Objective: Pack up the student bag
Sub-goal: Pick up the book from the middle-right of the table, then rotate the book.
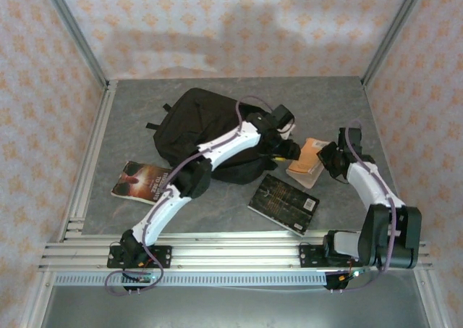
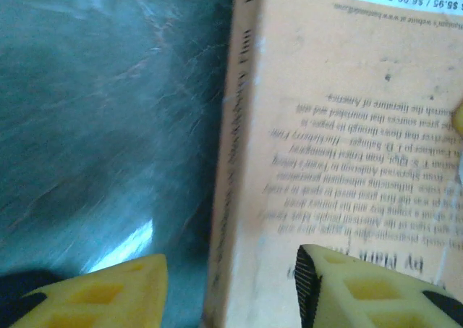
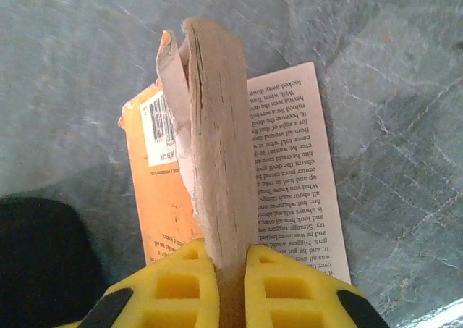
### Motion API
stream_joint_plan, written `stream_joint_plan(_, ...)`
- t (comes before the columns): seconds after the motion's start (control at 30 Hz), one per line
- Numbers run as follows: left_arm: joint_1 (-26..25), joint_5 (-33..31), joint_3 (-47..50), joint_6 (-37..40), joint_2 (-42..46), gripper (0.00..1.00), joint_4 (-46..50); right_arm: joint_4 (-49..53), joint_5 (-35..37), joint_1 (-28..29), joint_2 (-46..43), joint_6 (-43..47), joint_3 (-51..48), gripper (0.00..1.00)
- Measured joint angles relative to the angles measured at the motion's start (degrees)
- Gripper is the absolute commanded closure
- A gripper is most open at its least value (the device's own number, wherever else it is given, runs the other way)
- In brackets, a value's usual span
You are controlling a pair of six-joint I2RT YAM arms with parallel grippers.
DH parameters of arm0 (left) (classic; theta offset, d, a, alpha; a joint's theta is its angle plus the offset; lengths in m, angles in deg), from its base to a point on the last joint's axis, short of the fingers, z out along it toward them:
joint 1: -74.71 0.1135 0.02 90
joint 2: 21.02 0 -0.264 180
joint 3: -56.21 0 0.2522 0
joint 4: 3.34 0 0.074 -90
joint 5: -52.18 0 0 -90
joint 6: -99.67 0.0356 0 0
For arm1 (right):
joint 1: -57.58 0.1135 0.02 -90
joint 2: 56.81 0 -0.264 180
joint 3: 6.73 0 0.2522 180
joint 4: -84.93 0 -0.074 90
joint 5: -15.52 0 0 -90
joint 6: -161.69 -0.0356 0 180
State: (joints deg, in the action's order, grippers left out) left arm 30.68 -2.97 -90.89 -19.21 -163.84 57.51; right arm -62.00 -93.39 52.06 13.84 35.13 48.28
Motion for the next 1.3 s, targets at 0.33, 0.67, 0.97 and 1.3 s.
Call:
stream_joint_plan(0.33, 7.9, -3.3, 11.1, 0.4, 24.2, 0.33, -1.7, -4.3, -1.1, 4.2, -14.9, 0.0, 0.1, 0.94)
stream_joint_plan(0.67, 9.2, 11.6, 12.7, 0.5, 23.3, 0.30, -2.1, -20.5, -16.5, 5.5, -16.9, -3.8, 0.1, 0.90)
stream_joint_plan(0.97, 9.2, 23.3, 17.7, 0.0, 23.3, 0.62, -8.4, -26.3, -25.1, 8.6, -12.8, -5.4, 0.1, 0.90)
stream_joint_plan(1.3, 9.3, 24.9, 22.0, -2.7, 26.6, 1.00, -14.2, -19.5, -19.3, 9.0, -13.4, -2.8, 2.8, 0.11)
